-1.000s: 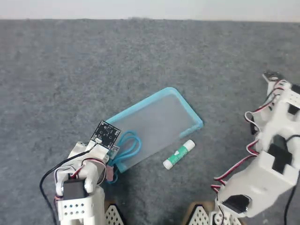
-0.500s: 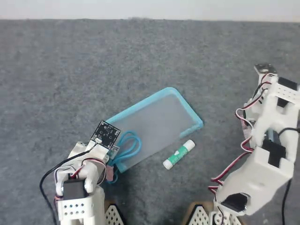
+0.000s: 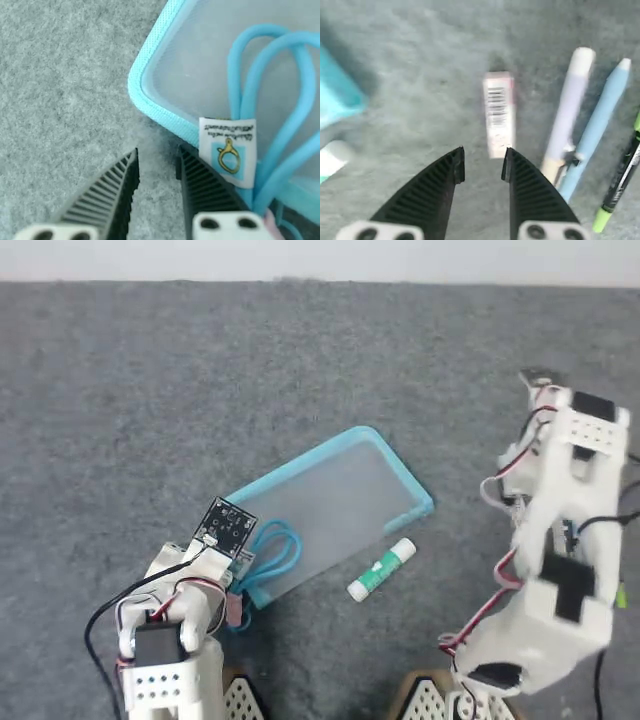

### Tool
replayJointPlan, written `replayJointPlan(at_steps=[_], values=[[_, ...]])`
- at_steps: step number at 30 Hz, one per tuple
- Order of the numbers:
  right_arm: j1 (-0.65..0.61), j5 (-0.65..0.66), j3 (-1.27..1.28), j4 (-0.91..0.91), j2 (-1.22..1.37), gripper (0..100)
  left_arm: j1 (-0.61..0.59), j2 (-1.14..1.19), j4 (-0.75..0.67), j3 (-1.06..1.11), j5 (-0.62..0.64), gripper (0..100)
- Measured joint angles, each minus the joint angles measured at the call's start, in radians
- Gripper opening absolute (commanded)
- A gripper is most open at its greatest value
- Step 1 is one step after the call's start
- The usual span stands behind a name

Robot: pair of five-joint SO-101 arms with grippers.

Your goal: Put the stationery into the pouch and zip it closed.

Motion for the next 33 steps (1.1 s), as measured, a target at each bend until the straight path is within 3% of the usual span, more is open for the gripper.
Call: replayJointPlan(at_steps=[10,12,24,33], values=[[-0.396,0.014,0.582,-0.166,-0.509,12.5,0.0,0.0,0.0,0.0,0.0,11],[-0.471,0.08,0.617,-0.166,-0.546,12.5,0.0,0.0,0.0,0.0,0.0,11],[-0.717,0.752,0.743,-0.18,-0.565,13.0,0.0,0.0,0.0,0.0,0.0,11],[-0.809,0.885,0.832,-0.334,-0.565,13.0,0.0,0.0,0.0,0.0,0.0,11]])
